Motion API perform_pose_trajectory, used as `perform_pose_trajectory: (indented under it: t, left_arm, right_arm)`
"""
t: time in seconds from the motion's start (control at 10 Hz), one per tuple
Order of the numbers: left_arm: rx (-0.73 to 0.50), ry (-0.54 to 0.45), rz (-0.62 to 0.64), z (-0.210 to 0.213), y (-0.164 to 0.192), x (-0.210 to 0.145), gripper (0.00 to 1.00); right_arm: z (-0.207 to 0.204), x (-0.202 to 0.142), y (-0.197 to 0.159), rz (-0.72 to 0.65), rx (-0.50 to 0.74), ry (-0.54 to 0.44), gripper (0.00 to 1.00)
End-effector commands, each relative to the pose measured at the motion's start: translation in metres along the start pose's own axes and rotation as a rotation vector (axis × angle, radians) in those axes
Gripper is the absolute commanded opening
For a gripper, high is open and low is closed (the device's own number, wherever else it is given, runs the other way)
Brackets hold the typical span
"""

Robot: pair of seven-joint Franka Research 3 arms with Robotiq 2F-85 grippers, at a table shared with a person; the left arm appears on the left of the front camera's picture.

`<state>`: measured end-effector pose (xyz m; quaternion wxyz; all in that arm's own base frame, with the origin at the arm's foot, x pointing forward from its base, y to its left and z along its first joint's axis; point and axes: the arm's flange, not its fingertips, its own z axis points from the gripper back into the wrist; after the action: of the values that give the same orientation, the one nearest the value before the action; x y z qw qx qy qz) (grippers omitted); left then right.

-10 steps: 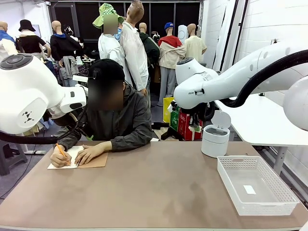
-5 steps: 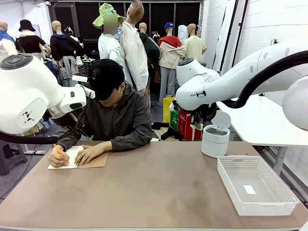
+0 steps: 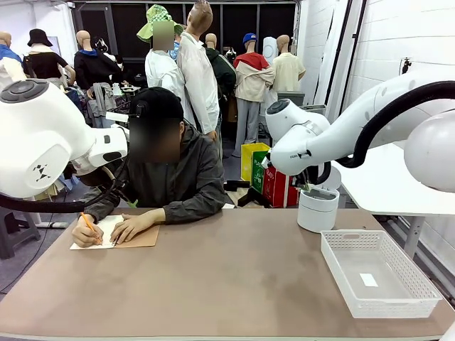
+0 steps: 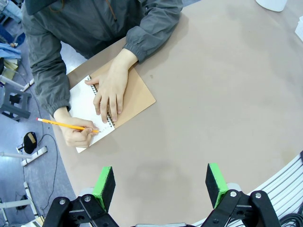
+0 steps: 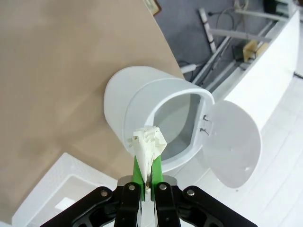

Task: Sort the paper based on its condition.
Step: If a person hands you a paper, place it in the Organizing basket , and if it's crumpled, put it in the Trash can.

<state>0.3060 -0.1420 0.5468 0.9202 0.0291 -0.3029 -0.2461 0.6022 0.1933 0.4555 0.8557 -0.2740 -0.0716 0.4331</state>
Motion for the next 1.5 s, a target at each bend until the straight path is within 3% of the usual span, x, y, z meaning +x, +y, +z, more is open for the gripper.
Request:
perform_pose_trajectory:
  t: [0.0,0.6,1.4]
  left_arm:
    - [0.002,0.003,-0.012,0.0,0.001,0.0,1.0]
    - [0.002,0.003,-0.012,0.0,0.001,0.0,1.0]
    - [0.002,0.003,-0.012,0.0,0.001,0.0,1.0]
  right_arm:
    - [-0.011,0.003,-0.008,-0.049,-0.068,0.021,0.08]
    - [-0.02,0.006,-0.04,-0.091,-0.041,0.06,0.08]
    - [-0.043,0.007,-0.046,-0.107,-0.034,0.106,0.08]
